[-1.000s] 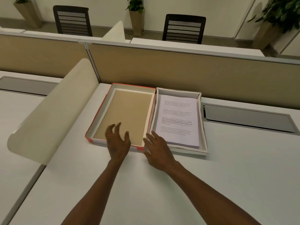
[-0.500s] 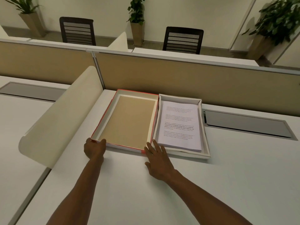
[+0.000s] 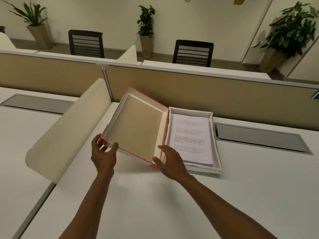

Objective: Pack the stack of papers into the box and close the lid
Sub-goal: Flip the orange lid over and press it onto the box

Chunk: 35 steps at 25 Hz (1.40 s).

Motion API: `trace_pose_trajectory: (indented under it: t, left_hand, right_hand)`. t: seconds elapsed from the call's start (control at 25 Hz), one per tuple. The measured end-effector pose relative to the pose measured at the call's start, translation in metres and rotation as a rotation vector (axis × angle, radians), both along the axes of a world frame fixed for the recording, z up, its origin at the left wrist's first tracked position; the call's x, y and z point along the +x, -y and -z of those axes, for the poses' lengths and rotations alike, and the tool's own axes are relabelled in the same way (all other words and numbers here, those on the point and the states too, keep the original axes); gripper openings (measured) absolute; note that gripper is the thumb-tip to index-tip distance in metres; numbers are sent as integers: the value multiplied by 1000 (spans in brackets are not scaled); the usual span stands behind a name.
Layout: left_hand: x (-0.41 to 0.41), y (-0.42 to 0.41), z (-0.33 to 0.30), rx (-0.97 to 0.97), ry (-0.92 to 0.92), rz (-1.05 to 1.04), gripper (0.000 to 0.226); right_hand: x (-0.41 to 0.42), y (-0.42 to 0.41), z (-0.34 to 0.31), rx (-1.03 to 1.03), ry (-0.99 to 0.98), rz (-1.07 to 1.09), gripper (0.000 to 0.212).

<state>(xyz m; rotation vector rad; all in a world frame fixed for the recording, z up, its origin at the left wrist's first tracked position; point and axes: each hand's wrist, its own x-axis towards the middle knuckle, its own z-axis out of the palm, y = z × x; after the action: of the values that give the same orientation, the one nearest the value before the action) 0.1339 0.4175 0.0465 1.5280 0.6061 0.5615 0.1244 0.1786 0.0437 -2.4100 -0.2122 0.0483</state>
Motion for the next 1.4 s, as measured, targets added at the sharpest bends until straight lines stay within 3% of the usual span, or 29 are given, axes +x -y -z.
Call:
trace_pose_trajectory:
  t: [0.16,0.32,0.44,0.56,0.64,0.76,0.88,1.0,1.08,1.32,1.4]
  left_hand:
    - [-5,27,-30,227,216,163,71]
    - [-10,64,-45,401,314,315,73]
    - [-14,89,-43,435,338,383,72]
    - [-16,111,-36,521,337,383,72]
    - [-19,125,-38,524,305,392,82]
    - [-21,136,-44,448,289,578,101]
    - [-14,124,-28,264,139,603,97]
    - [-9,105,11,111,-337,576,85]
    - [-10,102,32,124,-515,681,85]
    - [4,113,33,76,-445,692,98]
    - [7,119,29,67,-401,669,96]
  right_hand:
    - [28,-6,-69,417,-70,203,45]
    - [42,-11,-118,688,-199,202,53]
    - [38,-14,-132,733,-283,214,69]
    - [32,-15,-127,755,-267,285,71]
    - [30,-13,-120,754,-198,351,67]
    - [29,-1,-115,781,-104,418,65]
    - [28,21,-113,894,-115,435,64]
    - [25,47,-107,998,-137,452,61]
    - [22,64,-98,1042,-137,469,60]
    - [10,115,-64,1166,-103,601,56]
    - [7,132,-48,1146,-73,689,45]
